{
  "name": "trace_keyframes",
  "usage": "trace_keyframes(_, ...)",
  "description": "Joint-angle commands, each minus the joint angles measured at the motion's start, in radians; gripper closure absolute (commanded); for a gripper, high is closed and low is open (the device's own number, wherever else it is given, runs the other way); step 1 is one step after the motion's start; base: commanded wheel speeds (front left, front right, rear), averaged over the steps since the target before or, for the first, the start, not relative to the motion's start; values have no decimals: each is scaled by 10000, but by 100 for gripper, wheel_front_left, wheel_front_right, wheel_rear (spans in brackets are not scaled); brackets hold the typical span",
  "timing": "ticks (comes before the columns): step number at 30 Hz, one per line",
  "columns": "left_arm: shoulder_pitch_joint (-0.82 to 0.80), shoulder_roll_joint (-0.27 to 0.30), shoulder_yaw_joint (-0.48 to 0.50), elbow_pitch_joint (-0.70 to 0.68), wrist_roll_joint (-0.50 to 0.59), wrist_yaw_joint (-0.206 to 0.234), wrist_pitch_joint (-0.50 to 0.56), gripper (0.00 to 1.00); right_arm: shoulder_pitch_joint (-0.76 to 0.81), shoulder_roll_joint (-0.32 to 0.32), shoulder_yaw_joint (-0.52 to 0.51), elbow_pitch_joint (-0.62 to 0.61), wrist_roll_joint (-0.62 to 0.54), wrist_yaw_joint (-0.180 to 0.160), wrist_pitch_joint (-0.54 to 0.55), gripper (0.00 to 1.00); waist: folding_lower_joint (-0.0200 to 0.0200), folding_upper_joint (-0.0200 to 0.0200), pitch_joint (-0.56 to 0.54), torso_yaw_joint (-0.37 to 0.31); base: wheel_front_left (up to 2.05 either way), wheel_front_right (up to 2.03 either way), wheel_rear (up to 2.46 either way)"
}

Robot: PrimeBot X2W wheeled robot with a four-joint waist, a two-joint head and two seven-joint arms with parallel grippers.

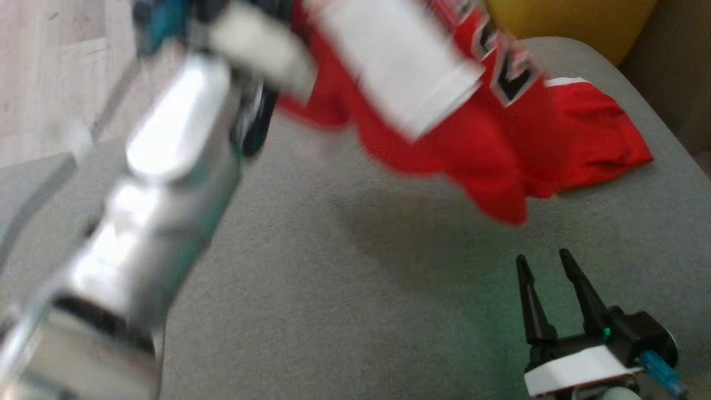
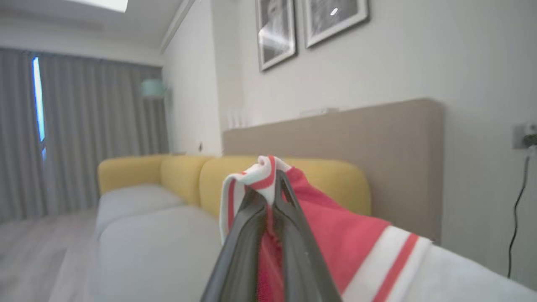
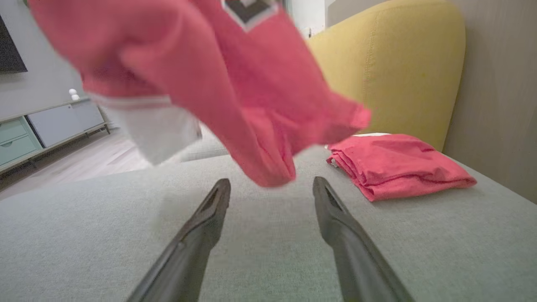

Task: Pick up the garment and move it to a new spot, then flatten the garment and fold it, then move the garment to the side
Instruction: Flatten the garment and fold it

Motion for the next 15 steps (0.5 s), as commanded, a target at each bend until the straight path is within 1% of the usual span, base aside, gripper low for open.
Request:
trace_keyframes(1,759,521,285,102,-142,143,-36,100,-152,-13,125,-392,-27,65,-109,0,1,0,-8,264,0,0,0)
trace_keyframes(5,3251,813,613,353,-656,312,-37,100,16,1,-116,-470,-75,65,-109,0,1,0,67,705,0,0,0)
trace_keyframes(9,5485,1074,1315,62,-892,554,-38,100,-16,10,-198,-509,-111,65,-109,0,1,0,205,1011,0,0,0)
trace_keyframes(12,6540,1215,1918,-555,-658,661,-38,100,-40,13,-215,-519,-141,65,-109,0,1,0,276,1223,0,0,0)
trace_keyframes(15,7067,1231,2508,-1250,-286,724,-39,100,-53,14,-189,-520,-172,65,-109,0,1,0,345,1415,0,0,0)
